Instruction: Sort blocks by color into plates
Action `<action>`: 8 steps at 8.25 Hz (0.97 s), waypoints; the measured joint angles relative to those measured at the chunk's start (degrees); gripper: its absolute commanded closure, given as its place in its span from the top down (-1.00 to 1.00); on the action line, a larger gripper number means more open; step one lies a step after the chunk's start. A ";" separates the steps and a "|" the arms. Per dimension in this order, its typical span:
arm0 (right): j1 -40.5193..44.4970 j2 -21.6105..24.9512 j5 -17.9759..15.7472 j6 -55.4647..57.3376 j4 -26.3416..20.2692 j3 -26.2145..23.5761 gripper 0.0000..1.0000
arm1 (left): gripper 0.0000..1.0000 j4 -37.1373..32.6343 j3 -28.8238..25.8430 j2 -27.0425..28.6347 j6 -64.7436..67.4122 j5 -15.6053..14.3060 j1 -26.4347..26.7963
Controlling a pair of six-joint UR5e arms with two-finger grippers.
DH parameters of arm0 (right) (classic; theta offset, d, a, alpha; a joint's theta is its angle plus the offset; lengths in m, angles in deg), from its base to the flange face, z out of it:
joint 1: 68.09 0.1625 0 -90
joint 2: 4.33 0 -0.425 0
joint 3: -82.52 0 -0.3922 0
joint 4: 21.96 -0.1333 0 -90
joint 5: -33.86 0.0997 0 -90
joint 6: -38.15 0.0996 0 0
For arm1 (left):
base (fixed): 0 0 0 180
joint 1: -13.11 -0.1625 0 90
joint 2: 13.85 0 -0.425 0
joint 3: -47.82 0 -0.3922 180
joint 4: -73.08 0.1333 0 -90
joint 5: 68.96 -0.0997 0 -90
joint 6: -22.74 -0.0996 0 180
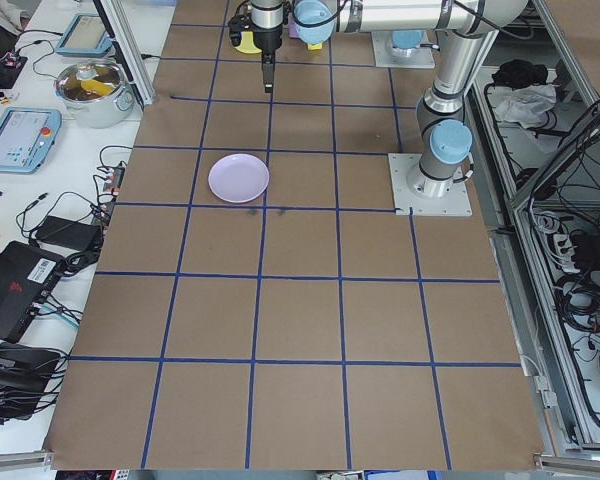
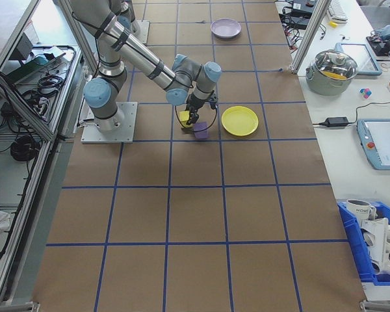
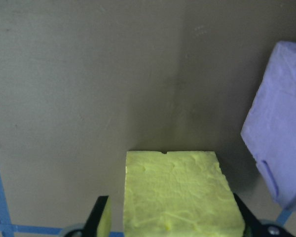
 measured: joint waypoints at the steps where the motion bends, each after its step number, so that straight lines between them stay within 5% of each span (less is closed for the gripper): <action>1: -0.01 -0.22 0.00 0.14 -0.16 0.04 0.22 | 1.00 0.00 0.00 0.00 0.00 -0.04 0.00; 4: -0.02 -0.04 -0.30 3.46 -4.01 3.81 0.22 | 1.00 0.00 -0.03 0.00 -0.08 -0.11 0.00; 8: 0.00 -2.33 1.49 6.01 -13.08 18.15 0.25 | 1.00 0.00 -0.09 0.00 -0.09 -0.09 0.00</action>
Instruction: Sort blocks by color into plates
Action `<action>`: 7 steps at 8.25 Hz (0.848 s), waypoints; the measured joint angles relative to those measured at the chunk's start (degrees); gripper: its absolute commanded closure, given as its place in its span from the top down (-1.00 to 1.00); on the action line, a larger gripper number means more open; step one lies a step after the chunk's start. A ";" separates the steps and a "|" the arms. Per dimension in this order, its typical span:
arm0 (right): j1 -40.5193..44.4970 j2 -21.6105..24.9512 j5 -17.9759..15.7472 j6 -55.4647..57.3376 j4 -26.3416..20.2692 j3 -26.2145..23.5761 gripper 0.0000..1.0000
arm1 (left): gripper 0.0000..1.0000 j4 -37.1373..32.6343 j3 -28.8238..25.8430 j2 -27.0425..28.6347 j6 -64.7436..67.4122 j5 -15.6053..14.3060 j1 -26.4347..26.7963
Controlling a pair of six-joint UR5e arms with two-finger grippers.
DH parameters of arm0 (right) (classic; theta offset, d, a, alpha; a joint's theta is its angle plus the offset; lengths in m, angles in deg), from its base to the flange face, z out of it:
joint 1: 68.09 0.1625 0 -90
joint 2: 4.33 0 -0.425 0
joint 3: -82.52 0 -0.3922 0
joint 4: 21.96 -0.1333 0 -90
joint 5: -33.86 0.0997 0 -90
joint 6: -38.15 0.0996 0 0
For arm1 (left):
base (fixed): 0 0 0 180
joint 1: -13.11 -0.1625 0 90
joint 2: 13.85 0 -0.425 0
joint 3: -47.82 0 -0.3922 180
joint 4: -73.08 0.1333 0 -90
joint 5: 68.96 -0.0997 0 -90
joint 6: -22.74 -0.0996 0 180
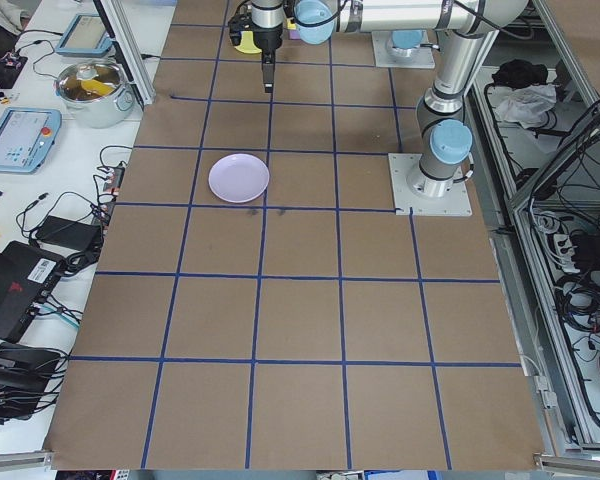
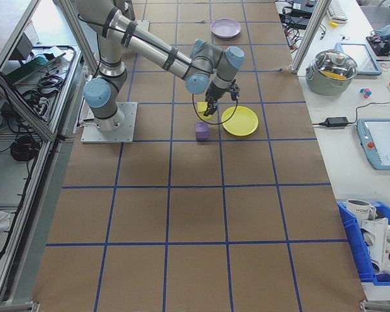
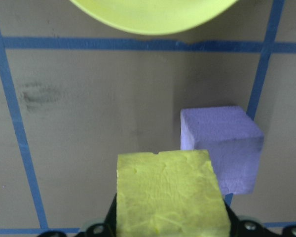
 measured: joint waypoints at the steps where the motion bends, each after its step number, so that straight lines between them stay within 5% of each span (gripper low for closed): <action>1: 0.05 -2.64 0.99 0.08 -0.65 4.51 0.25 | 1.00 0.00 0.00 0.00 0.00 0.00 0.00; 5: 2.07 -15.99 3.72 2.99 -2.02 20.15 0.25 | 1.00 0.00 0.06 -0.06 0.00 0.00 0.00; 7: 3.65 -19.69 3.69 4.84 -0.50 22.82 1.00 | 1.00 0.00 0.05 -0.08 0.00 -0.10 0.00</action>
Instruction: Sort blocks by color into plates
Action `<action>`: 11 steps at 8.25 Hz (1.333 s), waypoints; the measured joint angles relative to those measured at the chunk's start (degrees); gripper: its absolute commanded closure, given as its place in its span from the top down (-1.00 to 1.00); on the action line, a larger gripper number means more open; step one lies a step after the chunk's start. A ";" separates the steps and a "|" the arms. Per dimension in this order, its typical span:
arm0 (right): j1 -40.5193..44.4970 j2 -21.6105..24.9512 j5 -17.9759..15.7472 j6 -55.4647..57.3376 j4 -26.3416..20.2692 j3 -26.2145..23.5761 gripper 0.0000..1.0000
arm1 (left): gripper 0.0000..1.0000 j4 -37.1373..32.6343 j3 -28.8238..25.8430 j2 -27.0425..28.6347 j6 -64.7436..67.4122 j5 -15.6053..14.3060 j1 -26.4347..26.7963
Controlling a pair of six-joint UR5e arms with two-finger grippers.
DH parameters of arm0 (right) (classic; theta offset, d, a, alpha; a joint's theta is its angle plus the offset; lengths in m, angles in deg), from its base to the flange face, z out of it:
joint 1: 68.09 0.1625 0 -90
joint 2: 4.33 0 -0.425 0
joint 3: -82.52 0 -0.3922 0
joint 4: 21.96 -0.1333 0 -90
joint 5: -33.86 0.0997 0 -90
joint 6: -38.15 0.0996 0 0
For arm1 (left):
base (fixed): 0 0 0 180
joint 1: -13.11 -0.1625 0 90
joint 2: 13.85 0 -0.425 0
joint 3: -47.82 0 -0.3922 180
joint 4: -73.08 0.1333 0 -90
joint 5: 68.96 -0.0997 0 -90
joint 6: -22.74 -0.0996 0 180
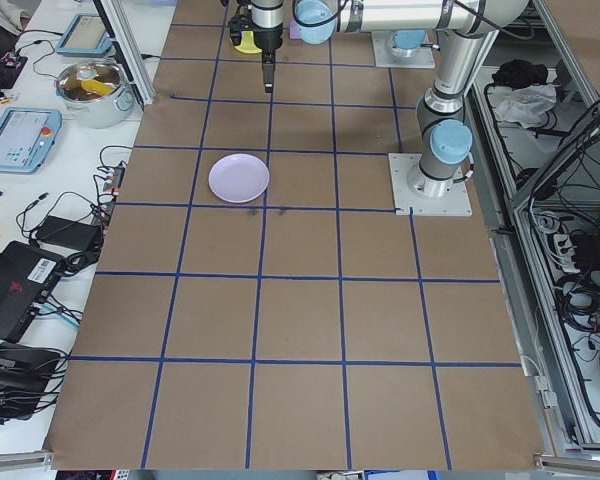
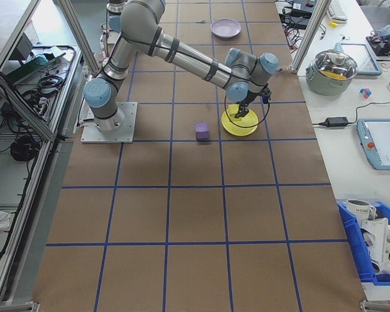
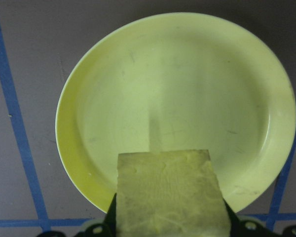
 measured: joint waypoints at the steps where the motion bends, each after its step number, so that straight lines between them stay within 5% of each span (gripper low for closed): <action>1: 0.24 -0.79 -0.09 0.13 0.53 0.33 1.00 | 1.00 0.00 -0.03 -0.01 0.00 -0.01 0.00; 5: -0.14 1.37 -0.67 -2.19 -0.13 -0.20 1.00 | 1.00 0.00 -0.05 -0.04 0.00 -0.11 0.00; 7: -3.00 5.26 -1.03 -9.57 -4.92 -0.92 1.00 | 1.00 0.00 -0.06 -0.02 0.00 -0.05 0.00; 9: -7.13 10.02 -2.27 -16.57 -6.91 -6.83 1.00 | 1.00 0.00 -0.08 0.03 0.00 -0.10 0.00; 11: -9.56 13.05 -3.58 -19.21 2.06 -18.63 1.00 | 1.00 0.00 0.00 0.06 0.00 -0.12 0.00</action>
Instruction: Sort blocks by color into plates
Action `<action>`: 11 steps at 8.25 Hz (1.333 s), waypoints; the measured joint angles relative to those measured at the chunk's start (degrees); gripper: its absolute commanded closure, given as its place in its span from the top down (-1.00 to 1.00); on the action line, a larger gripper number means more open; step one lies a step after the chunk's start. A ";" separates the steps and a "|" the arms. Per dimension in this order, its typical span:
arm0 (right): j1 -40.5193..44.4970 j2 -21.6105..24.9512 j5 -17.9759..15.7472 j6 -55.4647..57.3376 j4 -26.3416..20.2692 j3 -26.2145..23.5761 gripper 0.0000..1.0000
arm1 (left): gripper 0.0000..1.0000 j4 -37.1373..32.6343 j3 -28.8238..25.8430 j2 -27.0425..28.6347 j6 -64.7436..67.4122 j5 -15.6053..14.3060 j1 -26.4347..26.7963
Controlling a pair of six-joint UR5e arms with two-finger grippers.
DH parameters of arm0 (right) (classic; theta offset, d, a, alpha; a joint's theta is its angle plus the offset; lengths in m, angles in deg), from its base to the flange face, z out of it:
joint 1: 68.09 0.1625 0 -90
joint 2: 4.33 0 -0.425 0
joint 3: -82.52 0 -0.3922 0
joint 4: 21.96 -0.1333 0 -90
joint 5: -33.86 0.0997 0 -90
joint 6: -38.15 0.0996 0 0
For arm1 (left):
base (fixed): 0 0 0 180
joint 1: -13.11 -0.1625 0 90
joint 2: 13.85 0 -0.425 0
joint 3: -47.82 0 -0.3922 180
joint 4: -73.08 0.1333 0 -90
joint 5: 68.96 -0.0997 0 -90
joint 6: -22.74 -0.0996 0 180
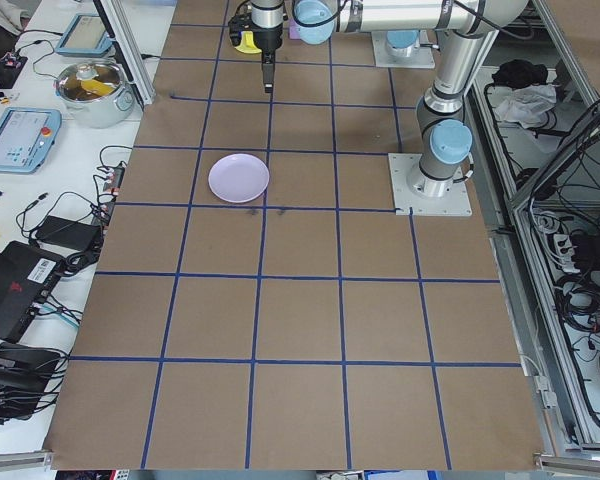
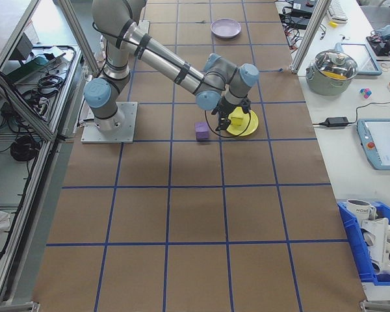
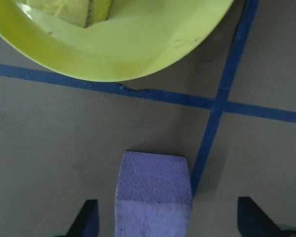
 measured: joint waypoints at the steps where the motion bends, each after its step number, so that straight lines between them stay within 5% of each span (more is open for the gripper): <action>1: -0.40 0.37 -0.11 -0.31 4.79 -4.89 1.00 | 1.00 0.00 0.02 0.01 0.00 0.02 0.00; 2: -0.57 0.60 -0.03 -0.37 6.88 -7.13 0.91 | 1.00 0.00 0.03 0.01 0.00 0.08 0.00; 4: -0.59 0.66 0.04 -0.67 5.51 -7.41 -0.06 | 1.00 0.00 0.03 0.01 0.04 0.18 0.00; 9: -0.59 0.61 -0.48 -2.06 3.83 -7.43 -0.12 | 1.00 0.06 0.03 0.01 0.00 0.22 -0.06; 11: 0.15 2.60 1.49 2.89 -1.10 -4.86 -0.11 | 1.00 0.02 0.12 -0.06 -0.04 0.11 -0.08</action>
